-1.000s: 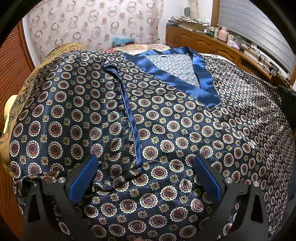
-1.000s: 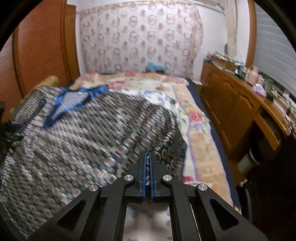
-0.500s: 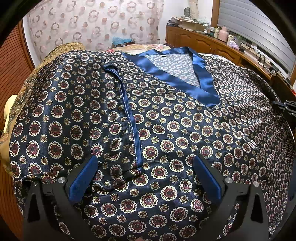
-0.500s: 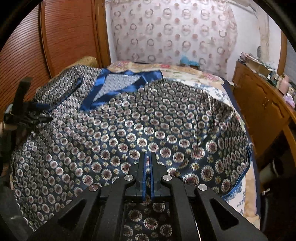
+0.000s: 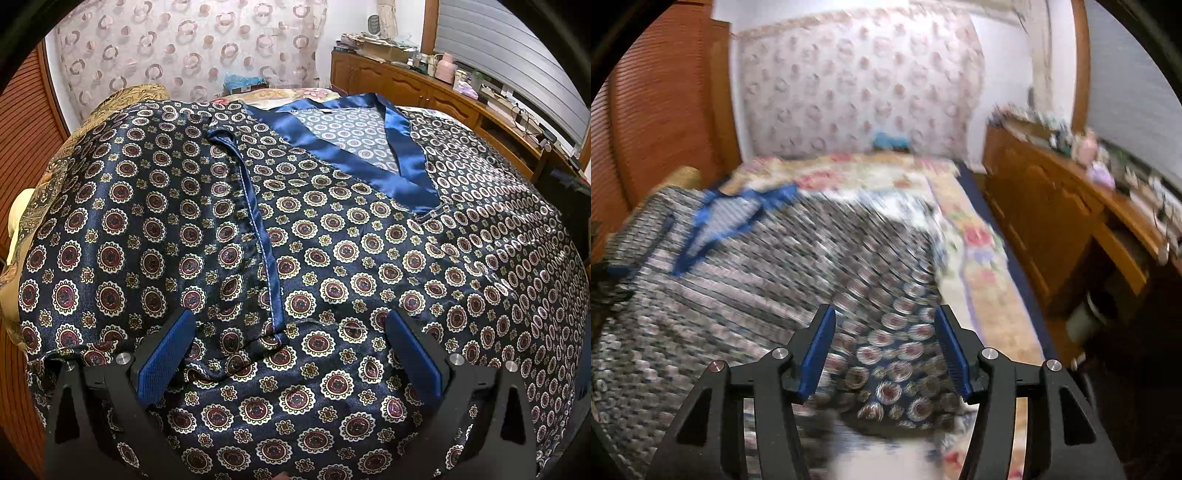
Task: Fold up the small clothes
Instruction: 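Grasp the robe's other side edge with the right tool and lift it, then carry the held robe side with the right tool over toward the robe center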
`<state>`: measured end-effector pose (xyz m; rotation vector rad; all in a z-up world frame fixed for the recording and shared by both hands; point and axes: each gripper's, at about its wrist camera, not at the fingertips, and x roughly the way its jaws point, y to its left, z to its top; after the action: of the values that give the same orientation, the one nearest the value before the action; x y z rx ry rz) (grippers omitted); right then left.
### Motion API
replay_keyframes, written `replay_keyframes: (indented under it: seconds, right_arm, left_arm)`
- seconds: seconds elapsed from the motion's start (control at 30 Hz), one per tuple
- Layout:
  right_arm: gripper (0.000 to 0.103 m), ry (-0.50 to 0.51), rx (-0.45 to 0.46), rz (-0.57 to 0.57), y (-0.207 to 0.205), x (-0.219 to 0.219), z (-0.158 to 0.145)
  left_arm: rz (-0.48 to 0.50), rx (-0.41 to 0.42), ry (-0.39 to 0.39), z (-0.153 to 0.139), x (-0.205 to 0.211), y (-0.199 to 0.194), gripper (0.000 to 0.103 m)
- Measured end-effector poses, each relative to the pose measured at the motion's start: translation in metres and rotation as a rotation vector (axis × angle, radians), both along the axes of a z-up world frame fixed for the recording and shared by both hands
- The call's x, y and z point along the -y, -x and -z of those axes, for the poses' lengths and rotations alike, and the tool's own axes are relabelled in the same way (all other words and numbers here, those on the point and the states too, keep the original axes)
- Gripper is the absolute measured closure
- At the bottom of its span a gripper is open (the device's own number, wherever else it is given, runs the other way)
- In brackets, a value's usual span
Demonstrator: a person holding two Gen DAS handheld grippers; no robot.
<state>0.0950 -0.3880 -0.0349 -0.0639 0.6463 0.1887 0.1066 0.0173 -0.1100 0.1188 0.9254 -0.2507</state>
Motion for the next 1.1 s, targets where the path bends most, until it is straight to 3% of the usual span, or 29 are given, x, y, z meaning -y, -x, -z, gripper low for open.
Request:
replay_keyframes:
  seconds: [0.1,0.33,0.4,0.43,0.47,0.53,0.67,0.8,0.93,1.0,1.1]
  right_arm:
    - [0.045,-0.003,-0.095,0.045,-0.02,0.014,0.025]
    - [0.046,-0.14,-0.193,0.053,-0.037,0.048,0.036]
    - [0.071,-0.168,-0.198,0.019,-0.038,0.052,0.035]
    - [0.075,-0.175,-0.197,-0.001,-0.037,0.05,0.034]
    - [0.078,-0.147,-0.187,0.004,-0.036,0.05,0.032]
    - [0.1,-0.061,-0.161,0.019,-0.034,0.047,0.027]
    - [0.102,-0.011,-0.111,-0.003,-0.024,0.039,0.017]
    - [0.102,0.012,-0.042,-0.05,-0.02,0.008,0.005]
    - [0.102,0.041,0.028,-0.144,-0.004,-0.025,-0.012]
    - [0.102,0.054,0.034,-0.202,0.002,-0.05,-0.014]
    - [0.102,0.1,-0.02,-0.29,0.008,-0.089,0.006]
  left_arm:
    - [0.0,0.0,0.0,0.0,0.0,0.0,0.0]
    - [-0.006,0.002,-0.004,0.0,0.0,0.0,0.0]
    - [-0.015,0.015,-0.007,-0.003,-0.001,0.002,0.0]
    - [-0.022,0.031,-0.001,-0.006,-0.002,0.005,0.0]
    - [-0.029,0.051,0.017,-0.01,-0.004,0.008,0.0]
    - [-0.044,0.076,0.046,-0.017,-0.007,0.011,0.0]
    - [-0.083,0.138,0.085,-0.034,-0.012,0.021,0.0]
    - [-0.126,0.205,0.141,-0.049,-0.018,0.032,0.0]
    - [-0.137,0.237,0.148,-0.055,-0.016,0.038,0.0]
    - [-0.128,0.249,0.156,-0.056,-0.015,0.041,0.0]
    - [-0.113,0.259,0.164,-0.058,-0.01,0.047,0.0]
